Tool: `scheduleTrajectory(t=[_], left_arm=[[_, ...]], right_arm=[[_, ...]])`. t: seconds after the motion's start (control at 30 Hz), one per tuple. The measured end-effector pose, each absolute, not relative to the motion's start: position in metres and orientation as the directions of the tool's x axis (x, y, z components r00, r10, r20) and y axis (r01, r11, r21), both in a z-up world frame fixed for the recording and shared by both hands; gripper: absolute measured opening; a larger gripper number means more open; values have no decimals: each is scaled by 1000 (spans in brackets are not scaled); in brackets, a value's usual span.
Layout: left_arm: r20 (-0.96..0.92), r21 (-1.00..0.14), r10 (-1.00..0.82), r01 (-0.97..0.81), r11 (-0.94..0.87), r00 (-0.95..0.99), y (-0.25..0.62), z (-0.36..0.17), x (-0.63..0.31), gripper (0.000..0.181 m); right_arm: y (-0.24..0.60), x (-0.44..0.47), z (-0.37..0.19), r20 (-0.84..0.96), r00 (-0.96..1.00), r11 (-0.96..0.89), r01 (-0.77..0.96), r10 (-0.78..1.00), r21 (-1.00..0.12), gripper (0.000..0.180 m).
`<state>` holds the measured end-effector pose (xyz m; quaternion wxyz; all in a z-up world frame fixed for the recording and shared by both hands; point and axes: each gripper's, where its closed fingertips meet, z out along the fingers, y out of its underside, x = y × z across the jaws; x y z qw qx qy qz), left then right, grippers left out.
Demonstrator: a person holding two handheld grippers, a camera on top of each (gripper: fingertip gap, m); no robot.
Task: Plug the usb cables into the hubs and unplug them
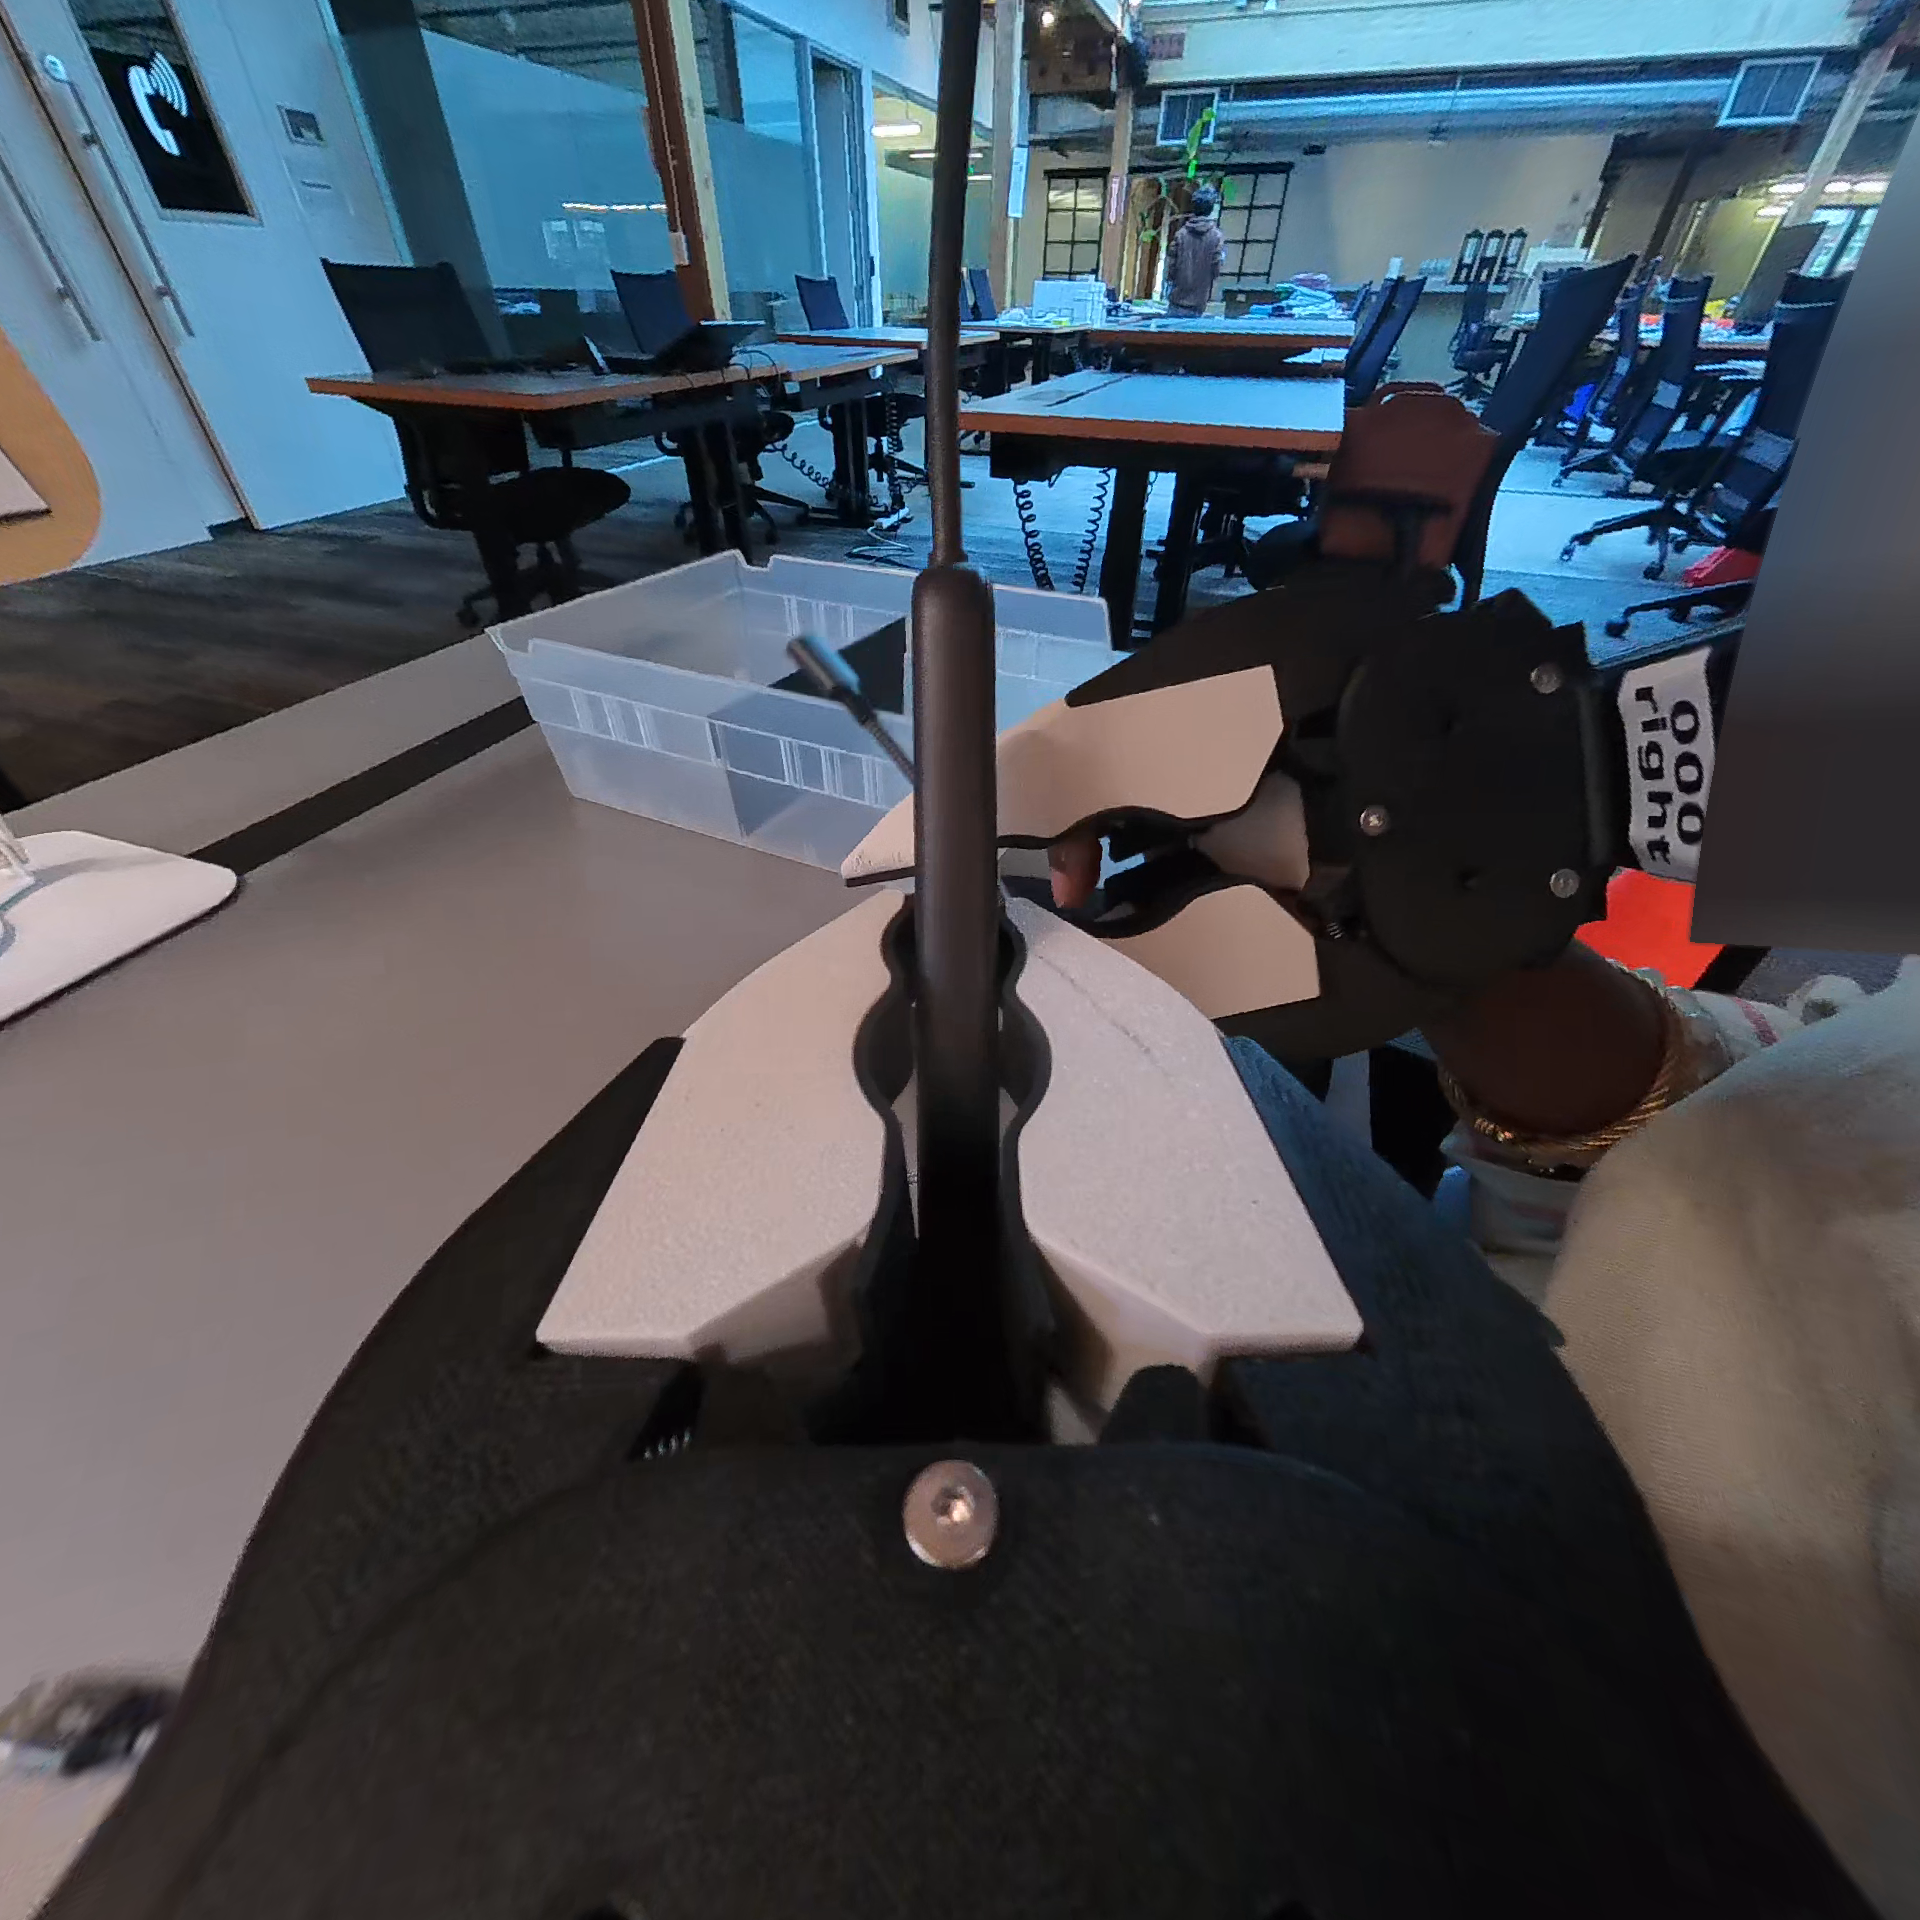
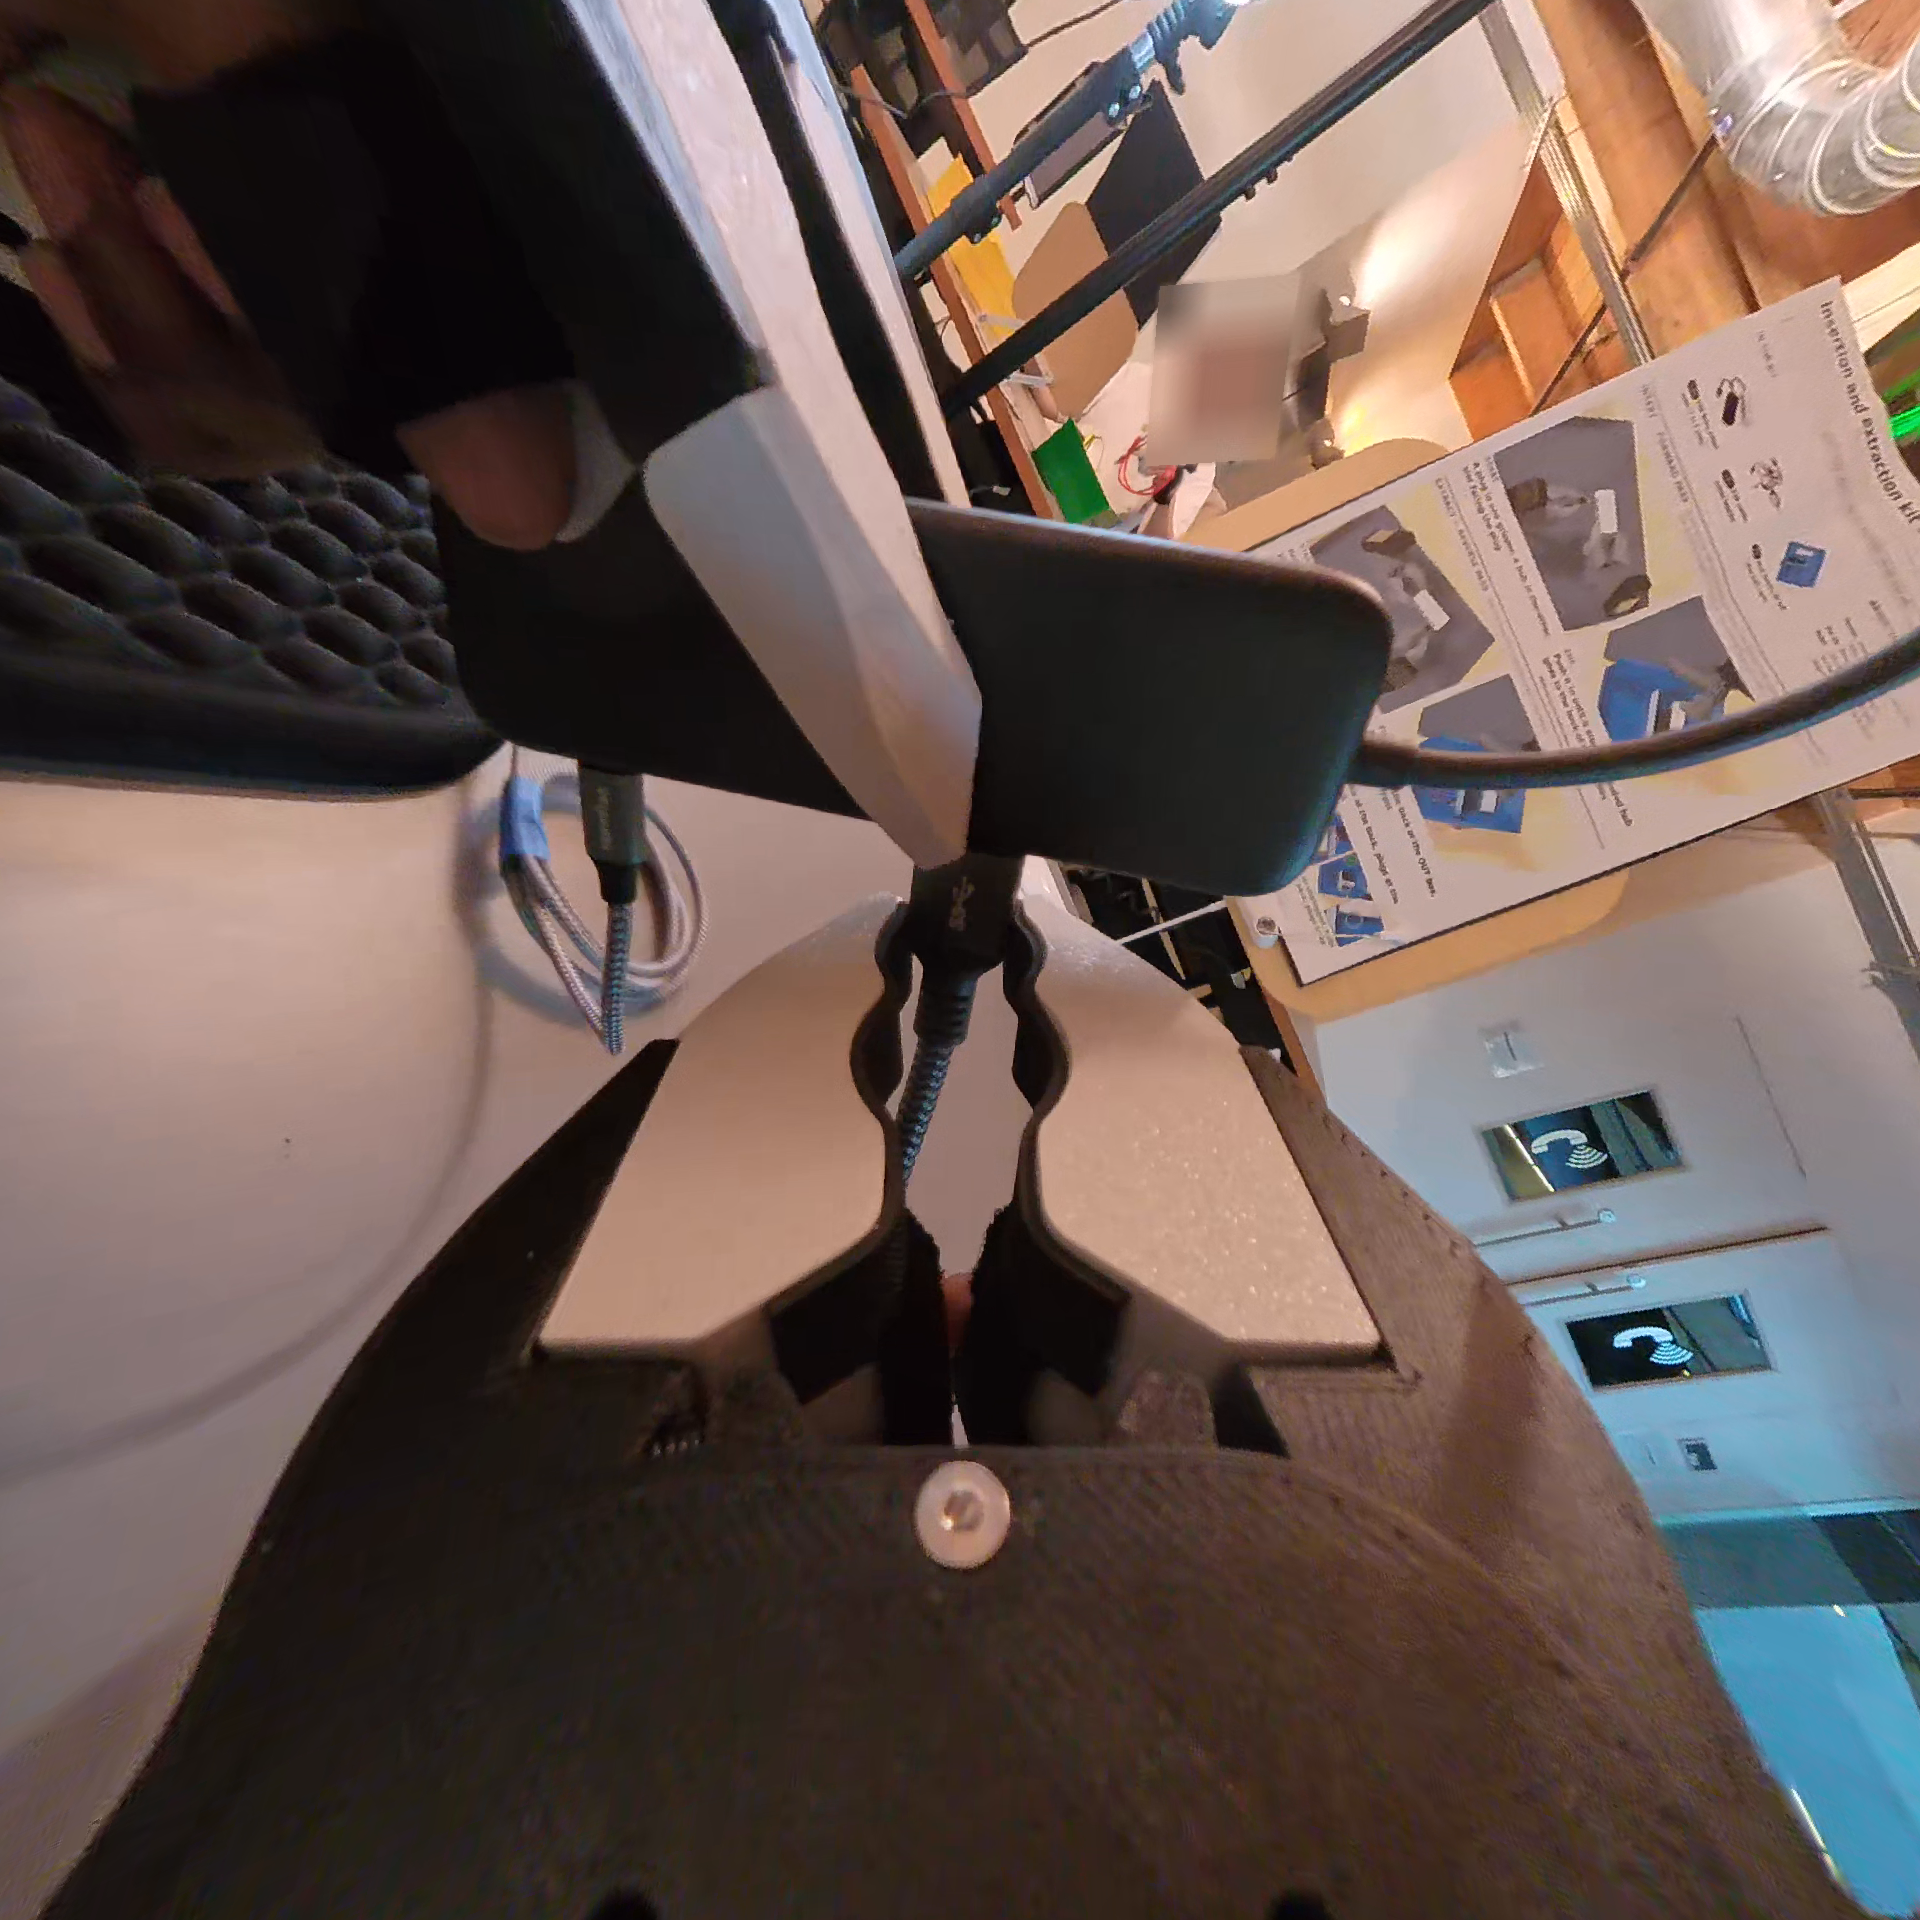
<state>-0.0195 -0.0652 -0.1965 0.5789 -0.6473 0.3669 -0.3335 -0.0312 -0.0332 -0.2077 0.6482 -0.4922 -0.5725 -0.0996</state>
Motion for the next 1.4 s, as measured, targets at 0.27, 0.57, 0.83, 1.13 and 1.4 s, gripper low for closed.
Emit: scheduleTrajectory(t=[0.27, 0.57, 0.83, 1.13, 1.4], left_arm=[[-19, -994, -864, -101, -37, 503, -80, -181, -19, 11], [-18, -972, -890, -215, -91, 455, -84, -199, -12, 12], [152, -988, -898, 102, -120, 412, -81, -165, -23, 11], [110, -985, -919, -82, -152, 380, -85, -195, -13, 12], [195, -981, -909, 69, -182, 368, -81, -179, -21, 12]], right_arm=[[-47, -32, -193, 832, 305, 535, 652, 463, -537, 18], [-50, -22, -203, 920, 153, 597, 721, 360, -353, 18], [-52, -36, -178, 771, 431, 554, 536, 469, -637, 17], [-54, -20, -201, 954, 111, 626, 732, 279, -268, 17], [-54, -33, -198, 833, 266, 569, 627, 485, -532, 18]])
